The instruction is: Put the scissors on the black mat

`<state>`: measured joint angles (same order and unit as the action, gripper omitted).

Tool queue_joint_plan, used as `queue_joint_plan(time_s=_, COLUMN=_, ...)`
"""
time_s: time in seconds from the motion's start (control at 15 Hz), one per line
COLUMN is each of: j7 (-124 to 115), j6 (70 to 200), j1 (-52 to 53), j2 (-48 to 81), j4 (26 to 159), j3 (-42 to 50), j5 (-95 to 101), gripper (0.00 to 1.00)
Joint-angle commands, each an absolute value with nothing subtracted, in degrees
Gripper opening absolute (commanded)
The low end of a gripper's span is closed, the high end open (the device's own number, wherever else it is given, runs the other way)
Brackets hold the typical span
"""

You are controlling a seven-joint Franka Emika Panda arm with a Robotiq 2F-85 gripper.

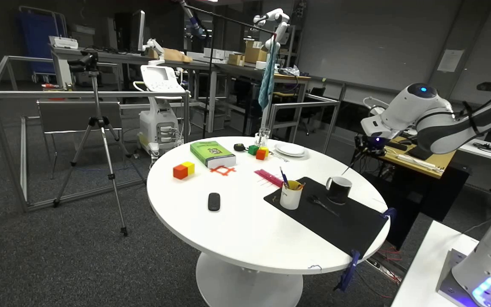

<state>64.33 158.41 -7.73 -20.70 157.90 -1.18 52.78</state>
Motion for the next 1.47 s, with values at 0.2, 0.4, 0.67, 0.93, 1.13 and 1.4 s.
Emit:
queue_joint_plan(time_s=0.2, j7=46.63, j6=163.84, j1=-11.49, j2=-16.66, j4=157.61, j3=-5.30, j5=68.39, gripper=0.02)
queue_joint_plan(time_s=0.4, j7=38.47, j6=164.84, j1=-11.36, j2=-15.66, j4=157.11, j3=-6.23, j5=75.37, gripper=0.02)
queue_joint_plan(time_s=0.67, j7=27.33, j6=165.46, j1=-10.55, j2=-14.77, j4=156.60, j3=-7.23, j5=84.43, gripper=0.02)
queue_joint_plan(time_s=0.93, j7=18.65, j6=166.37, j1=-9.49, j2=-14.34, j4=156.44, j3=-8.44, j5=92.04, gripper=0.02)
queue_joint_plan(time_s=1.13, j7=13.92, j6=166.36, j1=-8.95, j2=-13.78, j4=156.37, j3=-9.25, j5=95.58, gripper=0.02)
queue_joint_plan(time_s=1.4, j7=16.81, j6=164.13, j1=-4.66, j2=-13.75, j4=157.66, j3=-5.14, j5=92.94, gripper=0.09)
